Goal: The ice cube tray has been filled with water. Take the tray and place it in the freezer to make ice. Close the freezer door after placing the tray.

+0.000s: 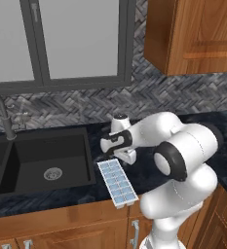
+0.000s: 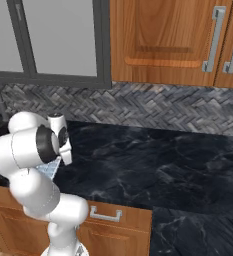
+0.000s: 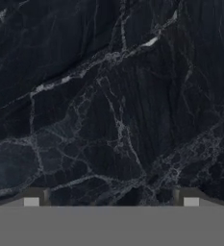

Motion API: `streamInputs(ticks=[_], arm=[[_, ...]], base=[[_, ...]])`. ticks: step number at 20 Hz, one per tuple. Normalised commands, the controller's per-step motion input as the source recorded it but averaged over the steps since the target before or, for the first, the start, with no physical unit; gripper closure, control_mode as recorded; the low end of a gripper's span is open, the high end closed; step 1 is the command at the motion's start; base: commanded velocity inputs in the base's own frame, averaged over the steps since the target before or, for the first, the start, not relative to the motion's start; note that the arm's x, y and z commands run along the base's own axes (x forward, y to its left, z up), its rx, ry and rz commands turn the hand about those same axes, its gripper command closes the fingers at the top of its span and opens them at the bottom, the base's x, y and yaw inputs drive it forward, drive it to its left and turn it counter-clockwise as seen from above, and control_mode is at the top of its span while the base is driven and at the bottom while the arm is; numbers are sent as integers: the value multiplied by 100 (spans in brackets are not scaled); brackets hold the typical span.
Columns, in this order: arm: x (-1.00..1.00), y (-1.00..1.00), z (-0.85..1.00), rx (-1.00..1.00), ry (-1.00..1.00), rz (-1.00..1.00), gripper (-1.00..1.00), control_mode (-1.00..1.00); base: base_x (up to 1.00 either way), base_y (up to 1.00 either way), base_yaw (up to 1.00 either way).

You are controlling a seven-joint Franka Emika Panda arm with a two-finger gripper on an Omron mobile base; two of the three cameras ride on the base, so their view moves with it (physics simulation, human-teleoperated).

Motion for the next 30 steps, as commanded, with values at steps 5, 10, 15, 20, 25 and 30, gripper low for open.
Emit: streamInputs(ticks=[5, 10, 15, 20, 25, 30], arm=[[42, -24, 32, 0, 0, -5, -100, -100], [-23, -13, 62, 0, -13, 0, -100, -100], [-75, -4, 58, -2, -20, 10, -100, -100], [-73, -13, 72, 0, -22, 20, -100, -100], [-70, -7, 50, -9, -6, 37, -100, -100], [-42, 7, 33, -28, 1, 40, -100, -100]], base=[[0, 0, 0], [0, 0, 0], [0, 0, 0], [0, 0, 0], [0, 0, 0], [0, 0, 0]])
